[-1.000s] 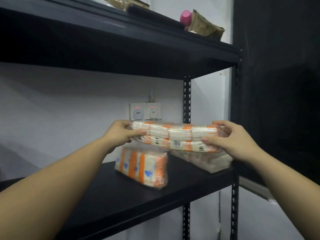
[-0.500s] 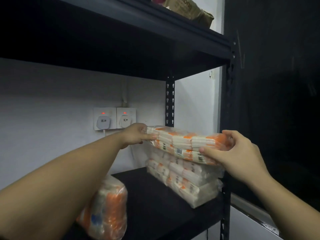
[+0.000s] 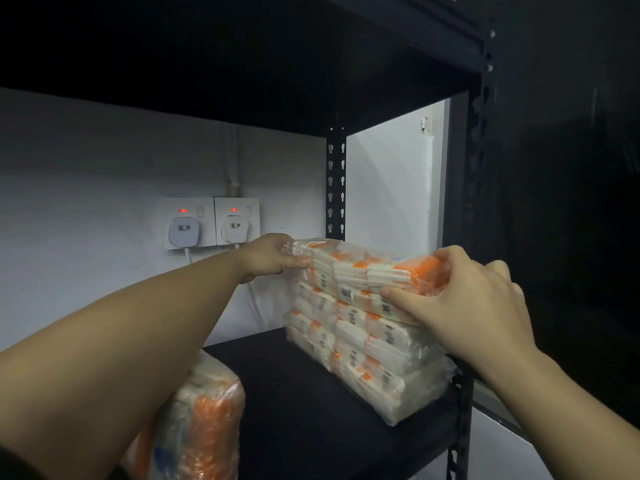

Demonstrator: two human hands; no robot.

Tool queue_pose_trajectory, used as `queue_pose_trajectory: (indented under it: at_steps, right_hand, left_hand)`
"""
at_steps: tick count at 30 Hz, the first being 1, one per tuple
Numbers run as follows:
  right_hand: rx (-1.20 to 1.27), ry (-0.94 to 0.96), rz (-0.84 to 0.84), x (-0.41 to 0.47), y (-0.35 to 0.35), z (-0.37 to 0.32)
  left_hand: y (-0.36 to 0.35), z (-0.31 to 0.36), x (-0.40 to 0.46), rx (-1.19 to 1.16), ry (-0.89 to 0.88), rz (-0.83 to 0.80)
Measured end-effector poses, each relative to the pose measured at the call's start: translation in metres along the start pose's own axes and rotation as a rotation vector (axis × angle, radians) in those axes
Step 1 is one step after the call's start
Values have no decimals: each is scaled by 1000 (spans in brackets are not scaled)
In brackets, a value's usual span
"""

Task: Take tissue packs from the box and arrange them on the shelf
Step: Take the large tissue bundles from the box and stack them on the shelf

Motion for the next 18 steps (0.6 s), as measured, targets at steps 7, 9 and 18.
queue_pose_trajectory:
  at_steps: [7, 9, 18]
  right_hand:
    - [-149, 36, -46, 0, 7, -2]
    - [-160, 35, -44, -1, 8, -3]
    - [-190, 76, -32, -5, 8, -4]
  left_hand:
    - [-8, -1, -2, -9, 16, 0]
    - [-8, -1, -3, -19, 16, 2]
    - [-16, -1, -7, 0, 79, -17]
Point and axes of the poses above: each hand's wrist, its own x-axis towards the middle knuckle, its own y-axis out of the back of the hand, z = x × y, the point moved 3 cm from there along x, towards the middle knuckle, and after that the axes turned 5 degrees about z, right-handed, at the moved point
